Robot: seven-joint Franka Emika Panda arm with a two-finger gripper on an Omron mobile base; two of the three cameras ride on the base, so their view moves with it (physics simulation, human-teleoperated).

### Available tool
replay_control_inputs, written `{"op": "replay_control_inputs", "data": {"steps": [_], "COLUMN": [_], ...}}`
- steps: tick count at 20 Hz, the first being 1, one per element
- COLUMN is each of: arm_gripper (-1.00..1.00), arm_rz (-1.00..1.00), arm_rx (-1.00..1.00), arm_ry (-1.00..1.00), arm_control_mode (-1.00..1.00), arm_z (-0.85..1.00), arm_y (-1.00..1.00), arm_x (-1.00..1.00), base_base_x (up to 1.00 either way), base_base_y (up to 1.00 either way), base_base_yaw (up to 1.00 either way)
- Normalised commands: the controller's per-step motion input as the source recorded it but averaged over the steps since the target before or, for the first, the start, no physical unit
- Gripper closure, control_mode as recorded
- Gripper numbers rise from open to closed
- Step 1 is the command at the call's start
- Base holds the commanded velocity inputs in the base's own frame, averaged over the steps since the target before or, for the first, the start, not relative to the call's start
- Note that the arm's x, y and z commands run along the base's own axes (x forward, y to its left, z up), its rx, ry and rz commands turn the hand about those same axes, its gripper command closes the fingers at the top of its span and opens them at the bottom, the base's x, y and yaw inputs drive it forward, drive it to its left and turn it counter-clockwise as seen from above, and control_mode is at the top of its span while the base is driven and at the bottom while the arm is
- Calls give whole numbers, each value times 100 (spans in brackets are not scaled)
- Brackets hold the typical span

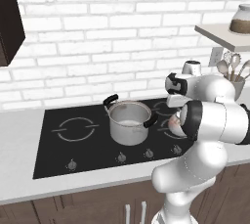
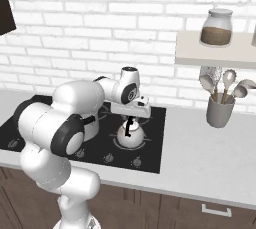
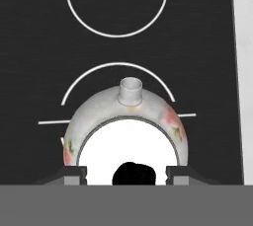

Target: Pick the kettle from the counter and place it on a stove burner. Then turn the burner on.

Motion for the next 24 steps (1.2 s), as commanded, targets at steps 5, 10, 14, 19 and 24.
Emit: {"op": "replay_control_inputs", "data": {"steps": [5,10,14,19,24], "arm_gripper": [-100,-100,-100,-100,-100], "arm_rz": [0,0,0,0,0], "arm_rx": [0,0,0,0,0], "arm_ry": [0,-2,-10,0,5], "arm_control_mode": [-100,-100,-100,-100,-100], "arm_z": [0,4,12,0,-6], "arm_y": [0,2,0,0,0], "arm_x": [0,-22,-89,-93,-61], "base_base_x": [0,0,0,0,0], "base_base_y": [0,0,0,0,0], "base_base_yaw": [0,0,0,0,0]}}
